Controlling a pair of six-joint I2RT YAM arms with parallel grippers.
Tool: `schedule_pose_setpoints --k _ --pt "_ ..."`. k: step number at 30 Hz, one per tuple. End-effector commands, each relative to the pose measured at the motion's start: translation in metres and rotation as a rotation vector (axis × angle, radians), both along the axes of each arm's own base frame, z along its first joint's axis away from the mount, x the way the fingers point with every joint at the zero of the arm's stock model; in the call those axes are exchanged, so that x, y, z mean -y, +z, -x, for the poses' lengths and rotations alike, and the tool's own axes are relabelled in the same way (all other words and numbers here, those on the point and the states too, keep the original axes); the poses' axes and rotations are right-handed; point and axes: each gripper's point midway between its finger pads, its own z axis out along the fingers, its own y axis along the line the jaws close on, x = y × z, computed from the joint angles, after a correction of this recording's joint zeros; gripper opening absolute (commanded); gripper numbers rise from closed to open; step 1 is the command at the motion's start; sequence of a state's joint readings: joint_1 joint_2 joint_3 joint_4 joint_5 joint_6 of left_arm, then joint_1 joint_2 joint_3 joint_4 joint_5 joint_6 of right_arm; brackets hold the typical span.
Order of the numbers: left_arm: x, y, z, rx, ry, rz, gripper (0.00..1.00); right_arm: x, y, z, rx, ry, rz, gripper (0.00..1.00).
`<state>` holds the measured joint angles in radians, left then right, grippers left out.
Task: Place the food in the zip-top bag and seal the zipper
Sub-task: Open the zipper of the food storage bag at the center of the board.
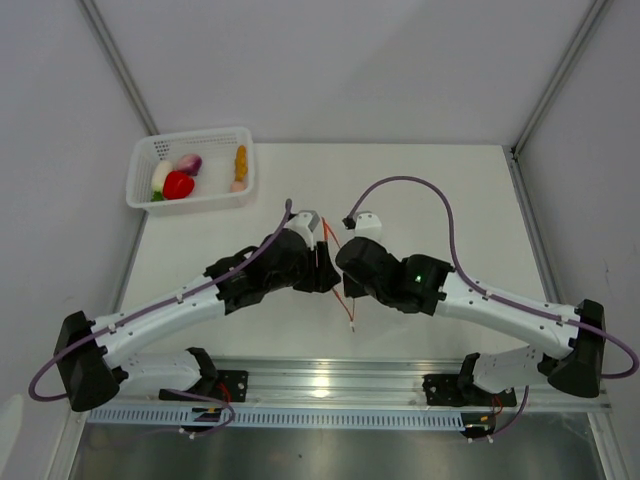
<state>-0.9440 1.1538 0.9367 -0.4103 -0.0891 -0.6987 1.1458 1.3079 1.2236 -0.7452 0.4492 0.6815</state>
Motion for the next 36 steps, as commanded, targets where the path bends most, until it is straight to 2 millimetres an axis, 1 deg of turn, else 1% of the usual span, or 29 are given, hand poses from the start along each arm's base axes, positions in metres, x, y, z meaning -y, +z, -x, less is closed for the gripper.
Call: schedule_pose_setpoints --k 1,2,3,5,6,7,8,9,10,11,12,13,14,15,16,18,20,22,24,25,26,27,28,30,31,33,34,35,36 --pt "0.007 0.002 -0.006 0.009 -0.017 0.052 0.54 -0.006 0.026 -0.003 0.05 -0.028 -0.104 0.0" --pt "0.005 -0.001 -0.008 0.004 -0.016 0.048 0.47 -0.005 0.029 -0.002 0.052 -0.031 -0.112 0.0" --pt "0.004 -0.002 -0.008 0.005 -0.014 0.045 0.33 -0.002 0.03 -0.004 0.062 -0.046 -0.106 0.0" --pt "-0.001 -0.005 -0.01 0.007 -0.003 0.044 0.23 0.007 0.033 -0.006 0.071 -0.082 -0.091 0.0" --pt "-0.004 -0.006 -0.008 0.005 -0.002 0.045 0.16 0.017 0.035 -0.009 0.086 -0.119 -0.075 0.0" --pt "-0.009 -0.011 -0.006 -0.001 0.004 0.037 0.15 0.022 0.036 -0.01 0.091 -0.136 -0.064 0.0" --pt "-0.013 -0.012 -0.007 -0.001 0.016 0.039 0.1 0.027 0.04 -0.013 0.101 -0.161 -0.061 0.0" --pt "-0.02 -0.012 -0.005 0.005 0.028 0.048 0.09 0.039 0.039 -0.015 0.107 -0.197 -0.03 0.0" --pt "-0.027 -0.019 -0.003 -0.003 0.041 0.039 0.08 0.045 0.041 -0.017 0.113 -0.223 -0.022 0.0" --pt "-0.032 -0.016 -0.004 0.006 0.057 0.048 0.04 0.055 0.041 -0.022 0.125 -0.259 -0.007 0.0" --pt "-0.037 -0.01 -0.001 0.024 0.061 0.065 0.04 0.061 0.045 -0.021 0.129 -0.277 -0.015 0.0" --pt "-0.044 -0.019 0.001 0.015 0.071 0.047 0.03 0.068 0.046 -0.022 0.128 -0.297 -0.019 0.0" --pt "-0.047 -0.019 0.002 0.019 0.073 0.048 0.01 0.074 0.047 -0.024 0.131 -0.313 -0.028 0.0" --pt "-0.05 -0.021 0.004 0.022 0.069 0.043 0.01 0.078 0.047 -0.024 0.132 -0.321 -0.035 0.0" --pt "-0.053 -0.02 0.007 0.03 0.064 0.049 0.01 0.084 0.055 -0.023 0.142 -0.336 -0.07 0.0" --pt "-0.057 -0.024 0.01 0.035 0.062 0.043 0.01 0.089 0.061 -0.024 0.152 -0.35 -0.1 0.0" --pt "-0.059 -0.026 0.012 0.047 0.053 0.049 0.01 0.088 0.064 -0.023 0.145 -0.327 -0.126 0.0" --pt "-0.056 -0.025 0.015 0.048 0.026 0.064 0.01 0.078 0.061 -0.023 0.134 -0.3 -0.138 0.0" --pt "-0.05 -0.017 0.014 0.077 0.005 0.09 0.06 0.064 0.055 -0.022 0.106 -0.264 -0.154 0.0" --pt "-0.047 -0.014 0.015 0.077 -0.015 0.104 0.09 0.059 0.045 -0.023 0.09 -0.257 -0.134 0.0" --pt "-0.041 -0.004 0.017 0.1 -0.053 0.128 0.16 0.054 0.041 -0.022 0.075 -0.245 -0.136 0.0" --pt "-0.039 0.0 0.018 0.106 -0.068 0.139 0.21 0.049 0.04 -0.024 0.073 -0.241 -0.149 0.0" --pt "-0.037 0.007 0.018 0.118 -0.075 0.152 0.34 0.044 0.036 -0.024 0.066 -0.232 -0.146 0.0" --pt "-0.034 0.018 0.019 0.15 -0.103 0.175 0.45 0.035 0.029 -0.027 0.054 -0.217 -0.135 0.0" --pt "-0.033 0.024 0.019 0.164 -0.114 0.185 0.57 0.032 0.027 -0.029 0.051 -0.215 -0.13 0.0" --pt "-0.034 0.037 0.019 0.199 -0.123 0.197 0.73 0.026 0.023 -0.033 0.045 -0.213 -0.111 0.0" --pt "-0.035 0.04 0.018 0.211 -0.12 0.192 0.86 0.024 0.021 -0.035 0.04 -0.216 -0.108 0.0" --pt "-0.04 0.043 0.015 0.228 -0.094 0.183 0.91 0.021 0.019 -0.039 0.037 -0.217 -0.098 0.0" --pt "-0.043 0.053 0.013 0.246 -0.076 0.183 0.97 0.02 0.019 -0.042 0.035 -0.22 -0.096 0.0"
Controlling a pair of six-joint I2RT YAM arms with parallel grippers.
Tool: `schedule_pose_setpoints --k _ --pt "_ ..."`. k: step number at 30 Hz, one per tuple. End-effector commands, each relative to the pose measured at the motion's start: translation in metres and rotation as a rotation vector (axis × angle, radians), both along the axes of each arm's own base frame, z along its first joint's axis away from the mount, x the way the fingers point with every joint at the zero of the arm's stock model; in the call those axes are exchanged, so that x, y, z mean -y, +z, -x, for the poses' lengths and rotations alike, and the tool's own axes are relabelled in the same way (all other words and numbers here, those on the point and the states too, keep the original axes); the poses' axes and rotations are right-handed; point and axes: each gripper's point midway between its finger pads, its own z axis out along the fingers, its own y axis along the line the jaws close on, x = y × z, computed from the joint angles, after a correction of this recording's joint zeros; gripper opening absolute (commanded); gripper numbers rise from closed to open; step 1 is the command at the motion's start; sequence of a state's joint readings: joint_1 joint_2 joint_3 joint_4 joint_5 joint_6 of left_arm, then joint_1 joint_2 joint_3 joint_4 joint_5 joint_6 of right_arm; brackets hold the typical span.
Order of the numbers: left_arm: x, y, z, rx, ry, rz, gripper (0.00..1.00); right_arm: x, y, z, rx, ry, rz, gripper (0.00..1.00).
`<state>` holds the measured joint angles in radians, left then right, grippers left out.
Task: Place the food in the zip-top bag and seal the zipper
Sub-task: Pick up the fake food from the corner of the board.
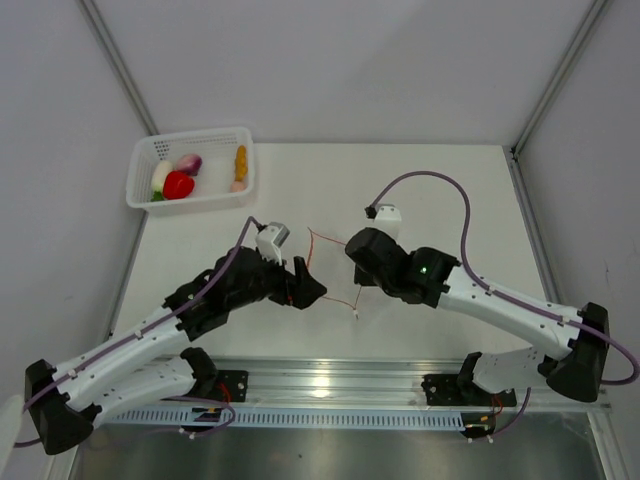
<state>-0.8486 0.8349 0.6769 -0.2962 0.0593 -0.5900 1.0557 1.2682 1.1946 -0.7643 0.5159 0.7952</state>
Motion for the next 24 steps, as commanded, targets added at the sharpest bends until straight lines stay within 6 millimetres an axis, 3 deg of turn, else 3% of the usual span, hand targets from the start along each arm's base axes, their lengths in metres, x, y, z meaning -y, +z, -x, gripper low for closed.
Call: schedule_pose_setpoints --k 1,6,10,14,15,16,17,19,20,22,23,24 --pt "-0.005 0.054 -0.011 0.144 0.028 0.059 0.99 -0.012 0.016 -0.018 0.03 -0.019 -0.044 0.0" --pt "-0.041 0.108 -0.036 0.297 0.237 0.066 1.0 -0.013 0.012 -0.037 0.002 -0.041 -0.026 0.0" --pt "-0.075 0.134 -0.061 0.347 0.416 0.011 1.0 -0.008 0.014 -0.05 -0.004 -0.058 -0.007 0.0" --pt "-0.099 0.139 -0.097 0.348 0.548 -0.099 0.98 -0.006 0.018 -0.059 -0.004 -0.051 -0.002 0.0" --pt "-0.113 0.141 -0.11 0.369 0.606 -0.139 0.97 -0.006 0.019 -0.061 -0.006 -0.048 -0.003 0.0" --pt "-0.114 0.133 -0.122 0.369 0.625 -0.18 0.96 -0.005 0.019 -0.063 -0.001 -0.04 -0.001 0.0" --pt "-0.115 0.141 -0.135 0.414 0.652 -0.164 0.95 -0.005 0.019 -0.064 -0.001 -0.037 -0.002 0.0" --pt "-0.125 0.135 -0.157 0.464 0.675 -0.21 0.92 -0.004 0.017 -0.068 -0.012 -0.03 -0.014 0.0" --pt "-0.125 0.122 -0.17 0.458 0.679 -0.234 0.91 -0.002 0.015 -0.07 -0.015 -0.022 -0.007 0.0" --pt "-0.134 0.127 -0.196 0.498 0.702 -0.21 0.91 0.0 0.014 -0.072 -0.02 -0.015 -0.008 0.0" --pt "-0.141 0.113 -0.216 0.476 0.716 -0.242 0.91 0.002 0.014 -0.073 -0.017 -0.009 -0.003 0.0" --pt "-0.142 0.121 -0.23 0.521 0.723 -0.228 0.94 0.001 0.012 -0.072 -0.023 0.005 -0.006 0.0"
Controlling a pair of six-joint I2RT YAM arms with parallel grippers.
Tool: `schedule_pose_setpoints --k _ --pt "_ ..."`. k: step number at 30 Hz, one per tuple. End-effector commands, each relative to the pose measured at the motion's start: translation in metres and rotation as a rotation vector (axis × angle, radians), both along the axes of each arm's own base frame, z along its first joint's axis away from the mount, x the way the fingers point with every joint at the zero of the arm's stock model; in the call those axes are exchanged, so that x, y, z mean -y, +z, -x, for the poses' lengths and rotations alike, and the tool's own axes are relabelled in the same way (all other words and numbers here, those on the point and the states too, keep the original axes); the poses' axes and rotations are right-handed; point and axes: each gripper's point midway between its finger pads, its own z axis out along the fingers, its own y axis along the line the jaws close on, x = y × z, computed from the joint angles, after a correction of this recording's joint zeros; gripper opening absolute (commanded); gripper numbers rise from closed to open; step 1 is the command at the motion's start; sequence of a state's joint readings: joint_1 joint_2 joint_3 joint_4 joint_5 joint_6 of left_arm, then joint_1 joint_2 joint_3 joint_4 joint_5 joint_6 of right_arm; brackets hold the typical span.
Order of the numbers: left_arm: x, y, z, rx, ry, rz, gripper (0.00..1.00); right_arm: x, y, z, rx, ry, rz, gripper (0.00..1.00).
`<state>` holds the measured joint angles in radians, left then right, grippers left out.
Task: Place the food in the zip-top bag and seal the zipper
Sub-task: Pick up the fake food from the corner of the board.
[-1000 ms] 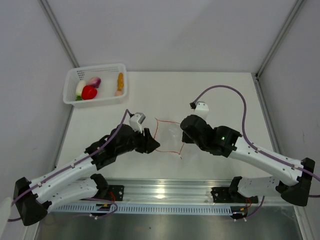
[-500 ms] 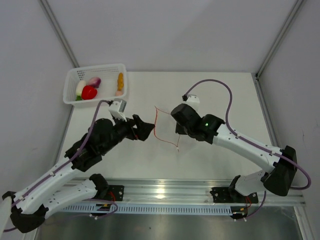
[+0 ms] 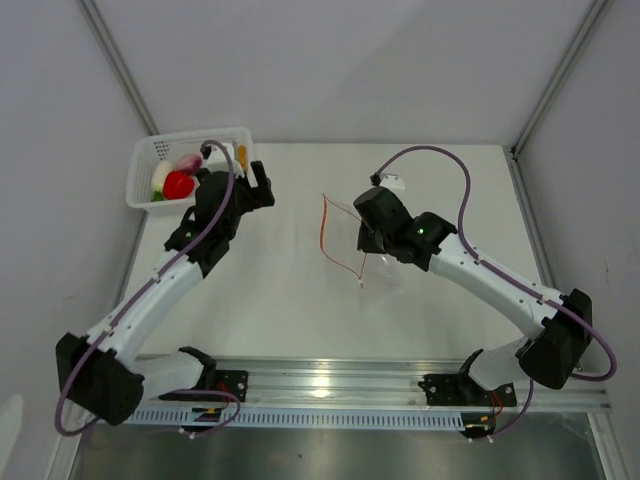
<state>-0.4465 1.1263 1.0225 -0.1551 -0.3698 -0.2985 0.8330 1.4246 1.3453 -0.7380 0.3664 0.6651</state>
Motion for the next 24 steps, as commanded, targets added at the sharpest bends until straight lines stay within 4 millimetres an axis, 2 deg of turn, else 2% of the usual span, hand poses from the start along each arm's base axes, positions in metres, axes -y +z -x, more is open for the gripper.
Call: schedule_pose_setpoints --k 1,2,4,6,9,10,11,12,13,19,20,21,22,23,24 --pt "-0.013 0.015 -0.058 0.131 0.022 -0.05 0.95 -0.004 0.007 -0.006 0.021 0.051 -0.016 0.0" --pt "-0.017 0.006 -0.068 0.123 0.032 -0.072 0.95 -0.002 0.007 -0.008 0.023 0.051 -0.013 0.0" --pt "-0.021 0.015 -0.092 0.152 0.036 -0.103 0.95 -0.003 0.006 -0.008 0.019 0.066 -0.019 0.0" --pt "-0.025 0.005 -0.119 0.115 0.033 -0.115 0.94 -0.004 0.004 -0.006 0.012 0.093 -0.012 0.0" --pt "-0.039 -0.018 -0.141 0.05 0.029 -0.087 0.92 -0.001 0.003 -0.007 0.014 0.102 -0.006 0.0" --pt "-0.04 -0.018 -0.155 0.042 0.033 -0.06 0.91 -0.001 0.004 -0.008 0.024 0.109 -0.008 0.0" --pt "-0.054 -0.033 -0.16 -0.005 0.061 -0.053 0.91 0.001 0.003 -0.01 0.023 0.108 -0.011 0.0" --pt "-0.056 -0.033 -0.168 -0.01 0.061 -0.036 0.89 0.0 0.002 -0.01 0.025 0.114 -0.016 0.0" --pt "-0.059 -0.047 -0.178 -0.039 0.063 -0.037 0.87 0.0 0.0 -0.01 0.031 0.123 -0.02 0.0" --pt "-0.067 -0.078 -0.202 -0.098 0.071 -0.06 0.85 0.005 -0.017 -0.016 -0.001 0.132 -0.018 0.0" --pt "-0.071 -0.077 -0.211 -0.1 0.083 -0.057 0.85 0.006 -0.019 -0.016 -0.006 0.134 -0.013 0.0" --pt "-0.073 -0.092 -0.207 -0.162 0.095 -0.052 0.85 0.007 -0.02 -0.017 -0.009 0.134 -0.014 0.0" --pt "-0.075 -0.091 -0.211 -0.176 0.099 -0.041 0.83 0.007 -0.02 -0.016 -0.006 0.136 -0.017 0.0" --pt "-0.08 -0.1 -0.216 -0.202 0.105 -0.029 0.81 0.008 -0.02 -0.016 -0.005 0.137 -0.016 0.0" --pt "-0.081 -0.111 -0.214 -0.251 0.106 -0.003 0.79 0.008 -0.019 -0.016 -0.002 0.139 -0.021 0.0"
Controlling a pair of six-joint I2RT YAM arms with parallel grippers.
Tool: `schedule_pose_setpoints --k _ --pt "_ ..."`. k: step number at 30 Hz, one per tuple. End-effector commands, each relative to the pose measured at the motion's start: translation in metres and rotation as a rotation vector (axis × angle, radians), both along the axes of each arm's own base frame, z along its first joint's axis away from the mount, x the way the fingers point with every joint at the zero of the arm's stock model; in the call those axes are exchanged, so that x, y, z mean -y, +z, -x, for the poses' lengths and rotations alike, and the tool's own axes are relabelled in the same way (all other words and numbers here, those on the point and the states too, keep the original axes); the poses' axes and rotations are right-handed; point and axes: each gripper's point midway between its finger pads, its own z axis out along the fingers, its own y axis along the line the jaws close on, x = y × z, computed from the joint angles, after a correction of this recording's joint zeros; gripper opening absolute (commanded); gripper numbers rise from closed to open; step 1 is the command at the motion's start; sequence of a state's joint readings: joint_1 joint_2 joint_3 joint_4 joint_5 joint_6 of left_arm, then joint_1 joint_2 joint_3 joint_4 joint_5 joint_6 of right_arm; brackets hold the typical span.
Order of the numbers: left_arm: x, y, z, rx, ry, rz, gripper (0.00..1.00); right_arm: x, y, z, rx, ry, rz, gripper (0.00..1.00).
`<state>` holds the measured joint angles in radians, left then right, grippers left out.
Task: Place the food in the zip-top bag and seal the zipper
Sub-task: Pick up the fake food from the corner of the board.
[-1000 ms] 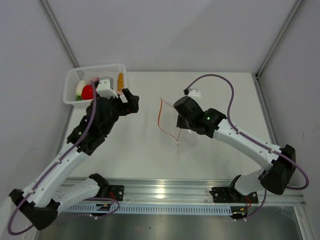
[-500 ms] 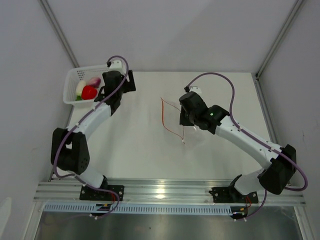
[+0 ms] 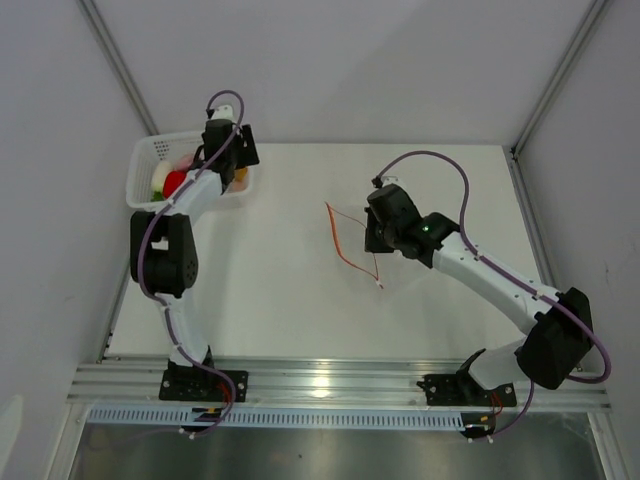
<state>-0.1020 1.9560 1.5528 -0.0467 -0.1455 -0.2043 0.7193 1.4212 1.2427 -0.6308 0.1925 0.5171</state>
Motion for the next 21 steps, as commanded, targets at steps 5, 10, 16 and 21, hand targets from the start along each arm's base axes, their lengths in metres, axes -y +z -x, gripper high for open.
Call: schedule_pose_setpoints --k 5,10,16,21 --pt "-0.01 -0.012 -0.014 -0.136 0.014 0.101 0.75 -0.002 0.012 -0.003 0.049 0.027 -0.043 0.0" --pt "-0.019 -0.016 -0.013 -0.179 0.064 0.088 0.71 0.0 0.009 -0.002 0.044 0.024 -0.044 0.0" --pt "-0.029 -0.032 -0.012 -0.24 0.091 0.041 0.62 0.001 0.008 0.001 0.037 0.025 -0.047 0.0" --pt "-0.037 -0.051 -0.008 -0.323 0.117 -0.004 0.62 0.003 0.011 0.001 0.047 0.022 -0.045 0.0"
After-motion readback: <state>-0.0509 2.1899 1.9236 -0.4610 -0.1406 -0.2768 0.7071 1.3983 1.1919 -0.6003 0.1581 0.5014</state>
